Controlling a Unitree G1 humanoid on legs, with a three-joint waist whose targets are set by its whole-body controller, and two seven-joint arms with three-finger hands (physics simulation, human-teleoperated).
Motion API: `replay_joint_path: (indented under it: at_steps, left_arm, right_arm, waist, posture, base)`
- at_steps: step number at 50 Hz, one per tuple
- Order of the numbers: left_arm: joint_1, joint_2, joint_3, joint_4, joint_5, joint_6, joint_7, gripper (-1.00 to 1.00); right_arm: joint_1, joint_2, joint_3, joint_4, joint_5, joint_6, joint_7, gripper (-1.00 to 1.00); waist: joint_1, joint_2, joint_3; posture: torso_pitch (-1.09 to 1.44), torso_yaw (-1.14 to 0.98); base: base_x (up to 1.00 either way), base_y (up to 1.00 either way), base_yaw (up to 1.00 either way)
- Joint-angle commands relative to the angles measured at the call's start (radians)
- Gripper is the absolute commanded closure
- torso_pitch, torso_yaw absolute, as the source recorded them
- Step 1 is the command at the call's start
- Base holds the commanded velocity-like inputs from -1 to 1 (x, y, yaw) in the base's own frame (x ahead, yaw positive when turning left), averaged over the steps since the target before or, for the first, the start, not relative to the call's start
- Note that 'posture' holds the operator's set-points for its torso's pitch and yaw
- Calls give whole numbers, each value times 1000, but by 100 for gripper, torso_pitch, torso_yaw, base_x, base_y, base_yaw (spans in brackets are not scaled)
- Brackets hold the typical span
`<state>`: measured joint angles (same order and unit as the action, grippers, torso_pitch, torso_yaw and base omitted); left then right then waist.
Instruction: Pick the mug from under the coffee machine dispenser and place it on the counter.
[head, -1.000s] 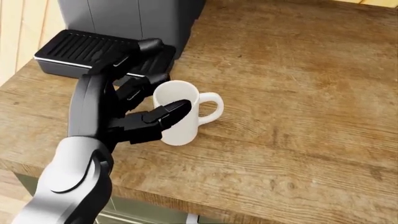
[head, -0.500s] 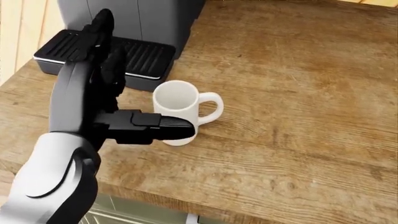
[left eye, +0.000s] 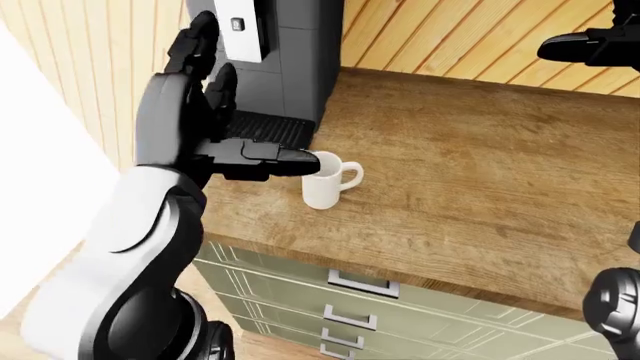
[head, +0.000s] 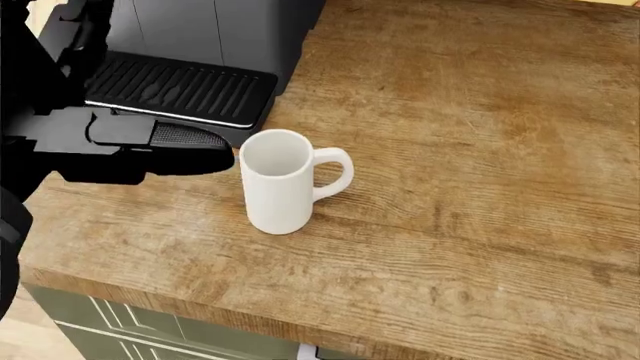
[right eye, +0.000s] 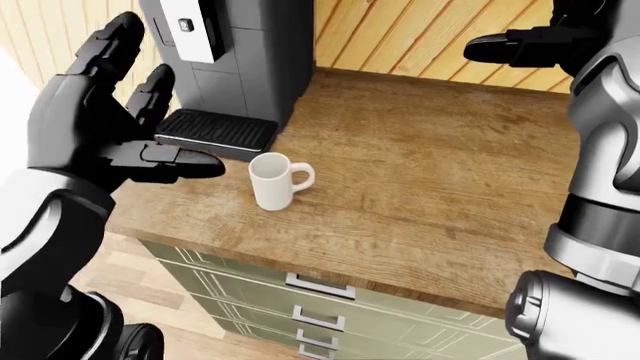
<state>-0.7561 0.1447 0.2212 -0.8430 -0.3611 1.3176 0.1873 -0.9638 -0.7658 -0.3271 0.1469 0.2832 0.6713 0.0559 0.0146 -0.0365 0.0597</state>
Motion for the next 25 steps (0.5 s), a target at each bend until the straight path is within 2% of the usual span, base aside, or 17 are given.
replay_joint_path:
  at_steps: [1,12,25]
  left_arm:
    - [-48,31,21,6,-33,-23,11,-100]
    - [-180,190,92,90,-182,-27,83,-100]
    - [-254,371,107,227,-299,-132,150,-100]
  right_arm:
    - [-34,-19,-11,-22,-3,-31,-2,-100]
    - [-30,-17,-12,-28,-4,-27,-3,-100]
    - [-32,-18,-13,-33,-5,-22,-2,-100]
  waist:
    - [0,-5,-22]
    - [-5,4,-18]
    - [-9,16,-16]
  posture:
    - [0,0]
    - [0,0]
    - [0,0]
  base:
    - [0,0,0]
    - [0,0,0]
    - [0,0,0]
